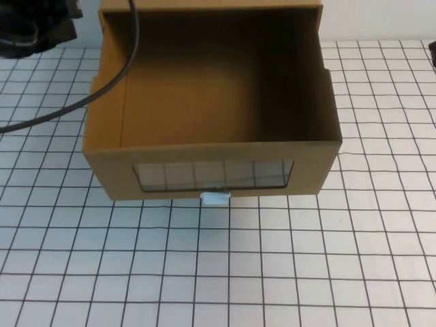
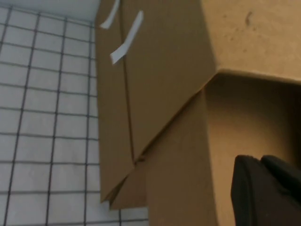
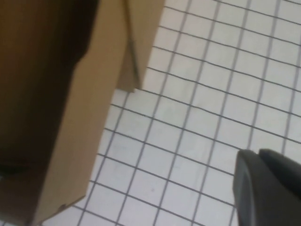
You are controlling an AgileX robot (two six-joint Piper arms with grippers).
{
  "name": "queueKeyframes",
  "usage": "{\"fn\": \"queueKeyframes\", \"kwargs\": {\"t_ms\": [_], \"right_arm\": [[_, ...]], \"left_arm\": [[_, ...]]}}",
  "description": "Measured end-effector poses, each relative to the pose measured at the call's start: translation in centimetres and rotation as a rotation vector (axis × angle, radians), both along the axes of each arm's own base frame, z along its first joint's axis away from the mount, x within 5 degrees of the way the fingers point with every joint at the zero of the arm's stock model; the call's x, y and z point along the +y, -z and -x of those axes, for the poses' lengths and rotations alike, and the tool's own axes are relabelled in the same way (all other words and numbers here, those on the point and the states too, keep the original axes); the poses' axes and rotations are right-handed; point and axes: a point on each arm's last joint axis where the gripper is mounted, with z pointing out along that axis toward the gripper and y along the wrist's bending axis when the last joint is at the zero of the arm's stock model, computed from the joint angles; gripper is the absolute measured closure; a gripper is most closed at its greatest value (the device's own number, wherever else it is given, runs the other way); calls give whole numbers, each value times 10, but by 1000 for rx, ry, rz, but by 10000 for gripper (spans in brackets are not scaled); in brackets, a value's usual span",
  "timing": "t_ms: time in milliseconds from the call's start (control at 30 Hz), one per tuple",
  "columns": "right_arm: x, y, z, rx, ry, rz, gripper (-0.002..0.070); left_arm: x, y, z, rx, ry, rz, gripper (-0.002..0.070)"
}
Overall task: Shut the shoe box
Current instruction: Press the shoe box with left arm
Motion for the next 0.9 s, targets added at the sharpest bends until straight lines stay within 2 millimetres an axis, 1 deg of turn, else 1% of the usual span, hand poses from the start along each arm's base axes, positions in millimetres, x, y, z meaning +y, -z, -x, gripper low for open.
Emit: {"fn": "queueKeyframes", "kwargs": {"t_ms": [67, 167, 333, 433, 500, 567, 633, 700, 767, 900], "right_arm": [[6, 0, 1, -4, -71, -21, 690], [15, -3, 3, -8, -153, -93, 689], [31, -8, 10, -4, -295, -230, 689], [39, -12, 13, -2, -343, -299, 689], [45, -14, 18, -11, -377, -304, 689], [54, -20, 27, -35, -417, -314, 689], [65, -22, 37, -51, -462, -334, 689], [78, -21, 47, -58, -513, -375, 689], [94, -15, 58, -48, -589, -423, 689], [122, 3, 76, -2, -706, -464, 689]], "left_arm": [[-6, -7, -12, -33, 59, -3, 680], [-14, -24, -29, -97, 124, 23, 680], [-29, -42, -66, -125, 206, 107, 680], [-38, -51, -86, -126, 269, 154, 680], [-44, -53, -98, -118, 310, 186, 680], [-49, -53, -109, -113, 348, 209, 680], [-52, -50, -119, -98, 368, 221, 680], [-57, -47, -125, -85, 384, 228, 680], [-62, -42, -131, -71, 394, 238, 680], [-76, -30, -135, -28, 425, 232, 680]]}}
